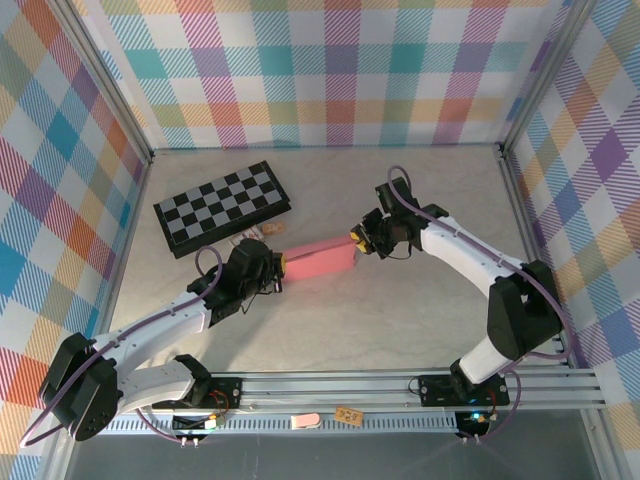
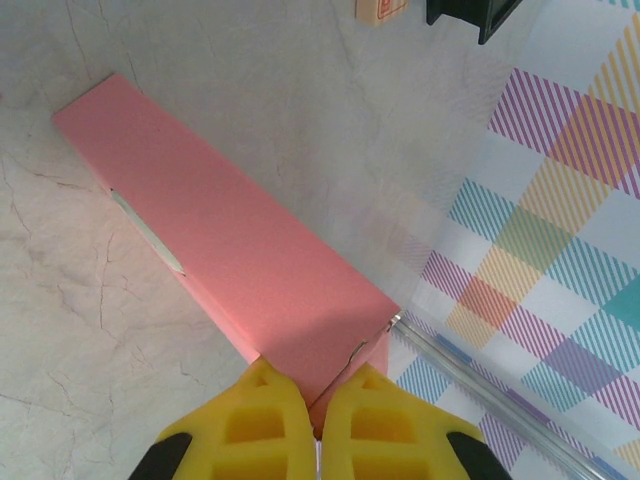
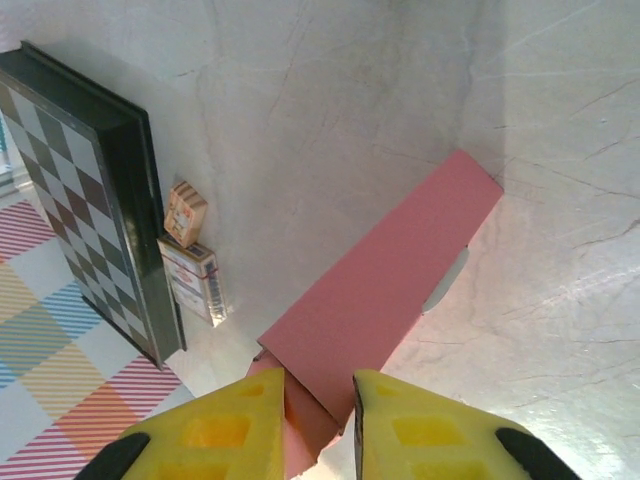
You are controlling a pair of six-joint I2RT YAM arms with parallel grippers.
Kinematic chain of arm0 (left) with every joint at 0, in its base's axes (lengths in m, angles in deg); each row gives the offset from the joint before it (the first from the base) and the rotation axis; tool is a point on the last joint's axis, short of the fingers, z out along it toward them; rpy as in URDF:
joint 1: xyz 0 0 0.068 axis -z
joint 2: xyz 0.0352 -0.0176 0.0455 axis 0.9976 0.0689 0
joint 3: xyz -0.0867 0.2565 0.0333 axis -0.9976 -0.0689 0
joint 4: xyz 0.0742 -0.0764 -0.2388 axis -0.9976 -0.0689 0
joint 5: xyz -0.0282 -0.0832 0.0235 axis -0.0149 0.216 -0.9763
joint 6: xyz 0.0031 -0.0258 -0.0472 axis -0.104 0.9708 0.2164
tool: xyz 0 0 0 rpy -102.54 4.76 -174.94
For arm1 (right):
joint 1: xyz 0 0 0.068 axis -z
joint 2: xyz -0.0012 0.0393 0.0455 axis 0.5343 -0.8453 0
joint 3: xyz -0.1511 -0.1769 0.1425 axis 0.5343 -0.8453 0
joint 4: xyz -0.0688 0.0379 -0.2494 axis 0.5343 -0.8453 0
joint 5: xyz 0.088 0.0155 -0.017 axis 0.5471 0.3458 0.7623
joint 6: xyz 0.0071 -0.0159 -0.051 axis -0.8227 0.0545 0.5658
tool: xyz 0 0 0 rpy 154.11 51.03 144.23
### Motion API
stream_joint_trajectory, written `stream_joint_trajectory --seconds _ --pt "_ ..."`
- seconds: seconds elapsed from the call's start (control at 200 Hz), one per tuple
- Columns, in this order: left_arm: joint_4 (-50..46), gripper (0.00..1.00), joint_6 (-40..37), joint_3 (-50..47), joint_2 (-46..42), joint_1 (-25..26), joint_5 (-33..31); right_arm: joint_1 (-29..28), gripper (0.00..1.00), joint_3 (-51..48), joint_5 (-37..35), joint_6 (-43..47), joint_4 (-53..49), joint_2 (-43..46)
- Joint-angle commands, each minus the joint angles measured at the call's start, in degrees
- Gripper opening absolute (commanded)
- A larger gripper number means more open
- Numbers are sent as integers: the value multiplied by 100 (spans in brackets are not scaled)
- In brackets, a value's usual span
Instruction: Fold the paper box
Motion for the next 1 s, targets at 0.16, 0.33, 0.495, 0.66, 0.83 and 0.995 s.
stream_joint_trajectory --seconds 0.16,0.33,0.495,0.66,0.83,0.995 --pt "-627 1 1131 -42 177 -27 25 -165 22 -489 119 627 -2093 -686" --pt "-608 1 1139 -29 205 -29 34 -159 22 -401 98 1016 -2433 -1065" --pt "-599 1 1147 -15 206 -25 17 -157 27 -184 -1 1123 -2331 -821" --pt "-623 1 1148 14 247 -29 12 -159 36 332 164 1298 -2062 -465" --pt "-671 1 1157 33 247 -29 10 -157 42 641 203 1195 -2004 -75" --pt "-686 1 1161 20 225 -29 4 -157 41 323 459 916 -1608 -72"
